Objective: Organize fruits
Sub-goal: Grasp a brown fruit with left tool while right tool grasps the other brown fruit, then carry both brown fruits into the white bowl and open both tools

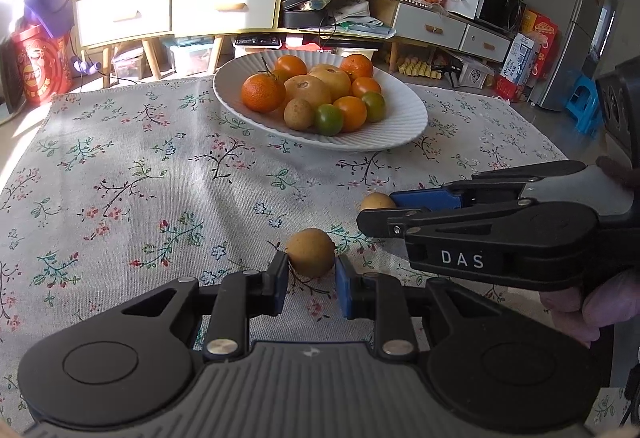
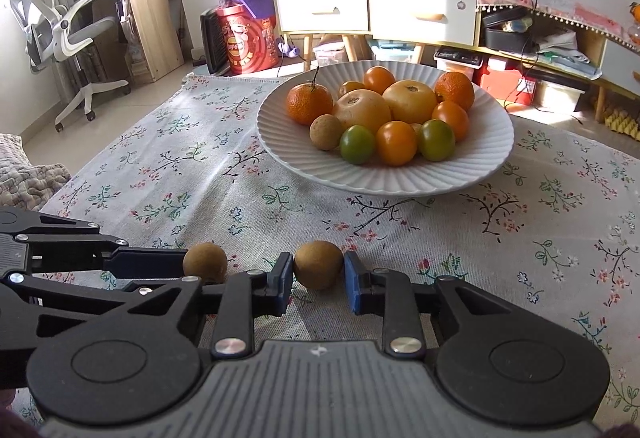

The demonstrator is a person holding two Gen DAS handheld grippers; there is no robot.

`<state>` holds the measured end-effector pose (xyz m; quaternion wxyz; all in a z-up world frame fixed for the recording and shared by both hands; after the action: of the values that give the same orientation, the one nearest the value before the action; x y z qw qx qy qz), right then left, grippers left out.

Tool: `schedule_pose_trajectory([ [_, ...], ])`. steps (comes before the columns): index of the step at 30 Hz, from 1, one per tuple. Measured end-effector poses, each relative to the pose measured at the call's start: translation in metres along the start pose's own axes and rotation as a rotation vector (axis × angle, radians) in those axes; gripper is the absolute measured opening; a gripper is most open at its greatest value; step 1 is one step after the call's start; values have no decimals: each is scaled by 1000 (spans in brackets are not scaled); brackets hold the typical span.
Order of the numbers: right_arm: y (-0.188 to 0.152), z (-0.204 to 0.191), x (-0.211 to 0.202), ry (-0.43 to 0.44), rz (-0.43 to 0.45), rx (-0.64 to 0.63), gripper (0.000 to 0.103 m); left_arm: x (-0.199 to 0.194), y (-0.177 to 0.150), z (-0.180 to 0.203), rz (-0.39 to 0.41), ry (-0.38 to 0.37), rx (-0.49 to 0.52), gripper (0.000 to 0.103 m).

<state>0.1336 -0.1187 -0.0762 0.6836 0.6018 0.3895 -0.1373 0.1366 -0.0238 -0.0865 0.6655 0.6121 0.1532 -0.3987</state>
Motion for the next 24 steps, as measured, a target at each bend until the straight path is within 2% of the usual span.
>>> schedule_pose_trajectory([
  [14, 23, 16, -20, -16, 68, 40, 24, -1, 24, 14, 40, -11, -15, 15],
  [24, 45, 60, -19, -44, 119, 121, 24, 18, 61, 34, 88, -6, 10, 15],
])
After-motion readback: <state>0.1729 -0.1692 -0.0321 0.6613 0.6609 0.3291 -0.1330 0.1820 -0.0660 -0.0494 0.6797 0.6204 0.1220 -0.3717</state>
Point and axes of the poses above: each gripper's, at about its wrist camera, not at the fingertips, and x roughly the way its jaws point, z to its right, y to its top, the point moved 10 cm from there along x, roughly the way its jaws point, and after that the axes turned 6 degrees about -x, right-handed, at the moved point
